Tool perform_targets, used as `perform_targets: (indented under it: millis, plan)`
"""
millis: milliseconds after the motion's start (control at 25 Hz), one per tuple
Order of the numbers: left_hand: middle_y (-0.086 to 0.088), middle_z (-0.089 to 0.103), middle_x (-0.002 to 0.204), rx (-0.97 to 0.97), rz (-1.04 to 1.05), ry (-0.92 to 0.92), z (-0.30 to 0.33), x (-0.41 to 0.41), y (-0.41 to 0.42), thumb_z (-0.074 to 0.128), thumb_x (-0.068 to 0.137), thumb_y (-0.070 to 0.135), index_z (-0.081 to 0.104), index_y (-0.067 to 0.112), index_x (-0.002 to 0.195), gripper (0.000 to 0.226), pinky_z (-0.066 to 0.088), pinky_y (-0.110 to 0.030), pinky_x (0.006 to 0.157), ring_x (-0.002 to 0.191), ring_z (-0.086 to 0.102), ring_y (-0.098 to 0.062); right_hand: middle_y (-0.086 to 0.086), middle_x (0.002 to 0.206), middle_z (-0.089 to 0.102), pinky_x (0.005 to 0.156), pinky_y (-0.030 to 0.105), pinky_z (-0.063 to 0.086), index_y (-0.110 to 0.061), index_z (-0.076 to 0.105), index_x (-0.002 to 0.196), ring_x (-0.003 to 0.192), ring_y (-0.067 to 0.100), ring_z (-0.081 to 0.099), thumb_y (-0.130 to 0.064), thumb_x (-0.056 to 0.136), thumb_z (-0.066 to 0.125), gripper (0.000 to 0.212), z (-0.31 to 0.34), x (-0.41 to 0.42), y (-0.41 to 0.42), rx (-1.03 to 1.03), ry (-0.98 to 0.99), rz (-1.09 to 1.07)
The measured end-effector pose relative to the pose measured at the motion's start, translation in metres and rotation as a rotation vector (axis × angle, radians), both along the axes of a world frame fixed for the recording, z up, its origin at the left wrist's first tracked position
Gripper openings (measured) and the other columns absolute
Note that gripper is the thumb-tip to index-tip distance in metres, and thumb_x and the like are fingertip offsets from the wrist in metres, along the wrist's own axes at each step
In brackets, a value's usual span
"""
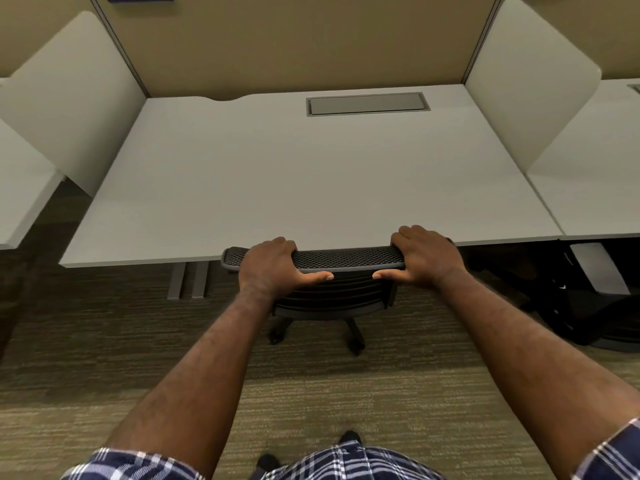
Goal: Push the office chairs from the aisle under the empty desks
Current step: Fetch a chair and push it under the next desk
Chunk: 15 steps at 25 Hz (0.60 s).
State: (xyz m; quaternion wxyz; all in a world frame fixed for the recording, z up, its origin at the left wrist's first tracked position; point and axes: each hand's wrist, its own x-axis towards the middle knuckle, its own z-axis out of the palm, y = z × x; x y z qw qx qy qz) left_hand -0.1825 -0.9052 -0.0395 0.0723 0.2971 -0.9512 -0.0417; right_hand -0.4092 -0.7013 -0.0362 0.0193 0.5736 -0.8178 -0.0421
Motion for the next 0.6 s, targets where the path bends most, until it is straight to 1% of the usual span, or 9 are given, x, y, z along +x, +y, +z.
perform_targets:
  millis: [200, 440, 600]
  plan:
    - [0.01, 0.045, 0.066, -0.001, 0.003, 0.0, -0.001, -0.014, 0.0, 0.022, 0.049, 0.109, 0.052, 0.024, 0.071, 0.093, 0.031, -0.028, 0.054, 0.061, 0.046, -0.013, -0.002, 0.092, 0.05, 0.062, 0.032, 0.031, -0.022, 0.049, 0.096, 0.082, 0.018, 0.047, -0.099, 0.067, 0.011, 0.091, -0.003, -0.017, -0.001, -0.015, 0.005, 0.009]
    - [0.011, 0.045, 0.067, -0.008, 0.006, 0.006, -0.004, -0.016, -0.001, 0.022, 0.049, 0.109, 0.053, 0.025, 0.072, 0.092, 0.032, -0.028, 0.053, 0.061, 0.046, -0.013, -0.001, 0.092, 0.052, 0.062, 0.031, 0.031, -0.021, 0.052, 0.097, 0.078, 0.016, 0.042, -0.099, 0.067, 0.009, 0.095, -0.006, -0.018, -0.001, -0.035, -0.001, 0.012]
    - [0.01, 0.049, 0.071, 0.005, 0.007, -0.012, -0.004, -0.016, -0.001, 0.022, 0.049, 0.109, 0.056, 0.025, 0.077, 0.095, 0.035, -0.029, 0.056, 0.065, 0.049, -0.013, -0.001, 0.094, 0.053, 0.064, 0.031, 0.032, -0.02, 0.054, 0.101, 0.08, 0.017, 0.044, -0.099, 0.067, 0.007, 0.097, -0.005, -0.016, -0.001, -0.022, -0.002, -0.007]
